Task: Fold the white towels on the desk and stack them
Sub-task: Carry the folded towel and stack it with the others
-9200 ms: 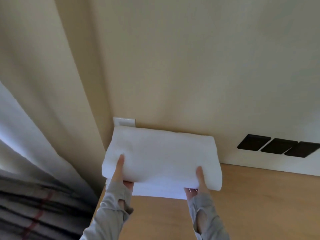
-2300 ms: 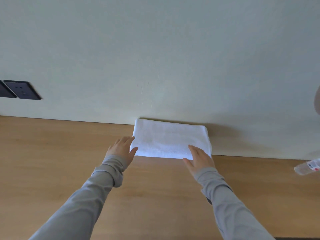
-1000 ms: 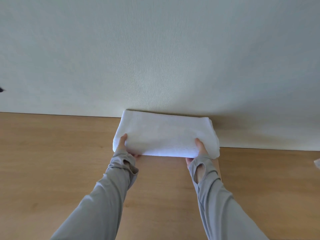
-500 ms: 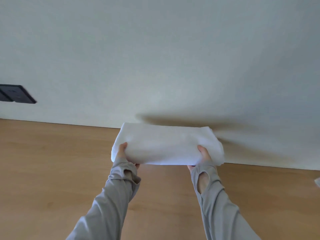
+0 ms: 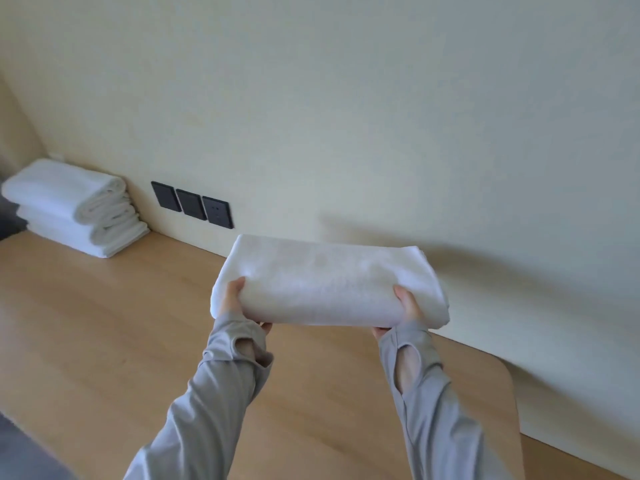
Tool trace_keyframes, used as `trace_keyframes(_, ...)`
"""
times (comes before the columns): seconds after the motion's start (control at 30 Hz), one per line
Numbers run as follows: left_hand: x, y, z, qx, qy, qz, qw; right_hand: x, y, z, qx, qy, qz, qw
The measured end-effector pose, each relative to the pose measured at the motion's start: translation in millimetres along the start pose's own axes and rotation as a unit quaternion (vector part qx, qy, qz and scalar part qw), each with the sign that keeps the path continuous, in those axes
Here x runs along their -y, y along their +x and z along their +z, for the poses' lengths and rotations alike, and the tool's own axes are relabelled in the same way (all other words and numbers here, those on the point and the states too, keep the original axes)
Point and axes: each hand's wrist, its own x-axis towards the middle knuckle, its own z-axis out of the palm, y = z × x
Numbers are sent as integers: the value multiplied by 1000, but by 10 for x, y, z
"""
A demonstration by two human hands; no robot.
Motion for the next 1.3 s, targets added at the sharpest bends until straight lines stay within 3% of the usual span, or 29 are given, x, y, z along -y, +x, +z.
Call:
trace_keyframes(0.33,-1557,94,-986,-13,-103,80,991,-999,-337,1525,66,-78,29,994)
trace_keyframes(0.87,-4323,412,-3519,-64,-234,145,959,-4018,-1525,3842,149,-127,94,976)
trace_keyframes(1.3,-5782,1222,-3981,-75,-264,191,943,-5250,-1465,5345,199,-109,107,968)
